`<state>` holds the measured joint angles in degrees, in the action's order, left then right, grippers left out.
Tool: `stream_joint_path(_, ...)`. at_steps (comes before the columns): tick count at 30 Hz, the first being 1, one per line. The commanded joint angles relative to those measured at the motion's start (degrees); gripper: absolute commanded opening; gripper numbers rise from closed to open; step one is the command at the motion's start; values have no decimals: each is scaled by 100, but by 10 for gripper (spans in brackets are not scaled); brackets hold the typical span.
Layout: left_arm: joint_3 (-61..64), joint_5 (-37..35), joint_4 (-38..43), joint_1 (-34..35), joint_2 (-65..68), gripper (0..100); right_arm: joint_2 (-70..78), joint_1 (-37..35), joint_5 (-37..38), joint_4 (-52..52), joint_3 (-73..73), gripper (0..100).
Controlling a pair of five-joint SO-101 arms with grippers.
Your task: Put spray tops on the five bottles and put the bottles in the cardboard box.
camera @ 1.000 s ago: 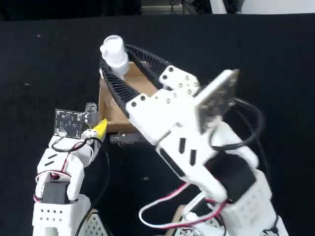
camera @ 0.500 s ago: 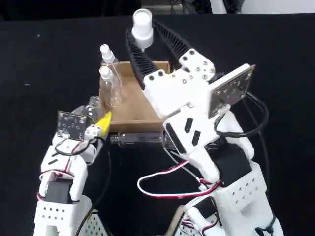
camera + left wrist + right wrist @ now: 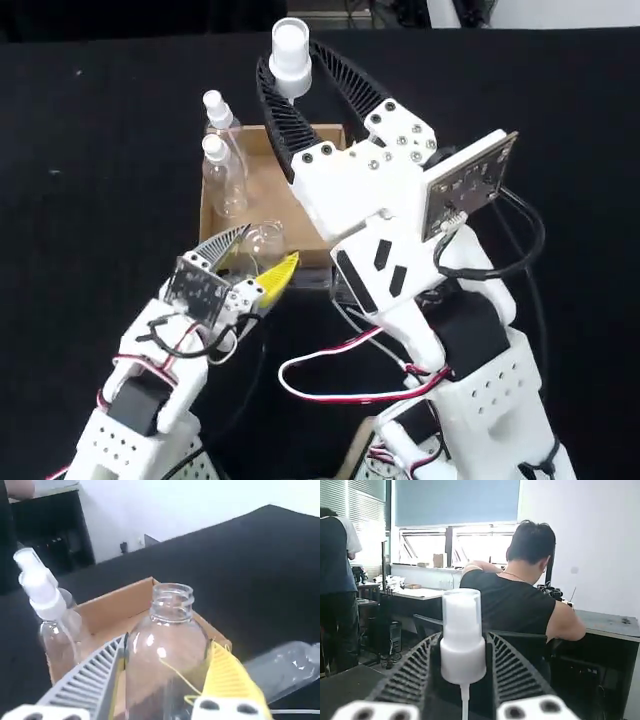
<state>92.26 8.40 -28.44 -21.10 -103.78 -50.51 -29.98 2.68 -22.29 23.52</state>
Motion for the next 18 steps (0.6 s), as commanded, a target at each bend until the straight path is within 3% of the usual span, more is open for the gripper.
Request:
stream_joint_path(1, 321, 53, 1301, -101, -62, 34, -136, 97, -53, 193, -40, 11)
stream_joint_path(3, 514, 53, 1978, -84, -53, 34, -136, 97, -53, 185, -13, 11)
stream_joint_path(7, 514, 18, 1943, -171, -62, 34, -119, 97, -62, 229, 40, 11)
stream_joint_path(14, 514, 18, 1899, -374, -62, 34, -295, 105, -1319, 176, 4, 11)
stream_joint_path(18, 514, 53, 2031, -338, -70, 34, -673, 132, -1363, -176, 119, 11)
